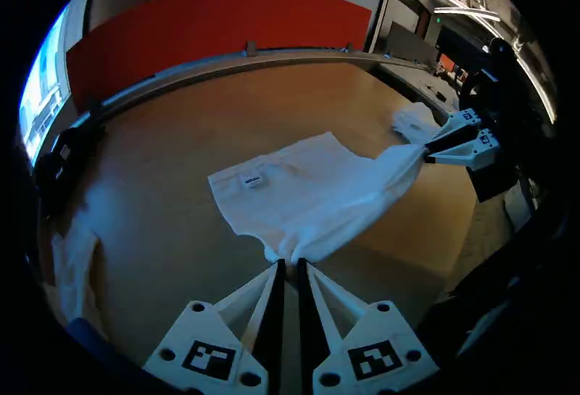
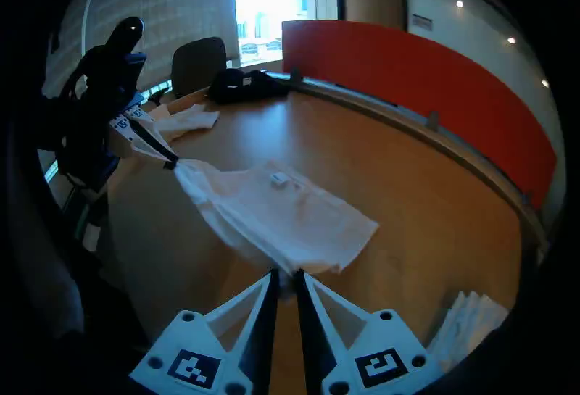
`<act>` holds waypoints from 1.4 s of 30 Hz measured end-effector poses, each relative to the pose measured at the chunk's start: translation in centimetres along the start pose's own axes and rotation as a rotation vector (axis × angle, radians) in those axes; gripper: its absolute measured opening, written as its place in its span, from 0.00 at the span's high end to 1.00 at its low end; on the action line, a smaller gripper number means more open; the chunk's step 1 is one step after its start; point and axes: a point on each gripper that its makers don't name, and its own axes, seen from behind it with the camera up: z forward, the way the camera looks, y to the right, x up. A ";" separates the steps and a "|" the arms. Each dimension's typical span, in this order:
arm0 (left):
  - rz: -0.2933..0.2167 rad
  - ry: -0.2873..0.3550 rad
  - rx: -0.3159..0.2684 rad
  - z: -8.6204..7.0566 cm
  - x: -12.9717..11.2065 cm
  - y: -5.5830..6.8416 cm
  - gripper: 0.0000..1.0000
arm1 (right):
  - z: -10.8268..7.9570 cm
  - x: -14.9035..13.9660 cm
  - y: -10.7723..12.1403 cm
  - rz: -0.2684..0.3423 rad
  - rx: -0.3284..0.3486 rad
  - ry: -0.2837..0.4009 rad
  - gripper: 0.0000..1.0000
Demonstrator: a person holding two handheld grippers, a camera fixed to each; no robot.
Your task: Fold towel
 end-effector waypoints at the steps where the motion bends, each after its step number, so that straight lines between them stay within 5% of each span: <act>1: -0.002 0.001 0.001 0.1 0.1 -0.1 0.88 | 0.1 0.0 0.1 0.000 -0.001 0.000 0.82; 30: -0.016 0.019 0.059 7.3 4.6 -5.7 0.88 | 6.8 2.3 7.4 0.008 -0.070 -0.024 0.83; 42: -0.028 0.002 0.063 9.0 4.4 -6.6 0.88 | 8.2 1.4 8.2 0.022 -0.071 -0.051 0.83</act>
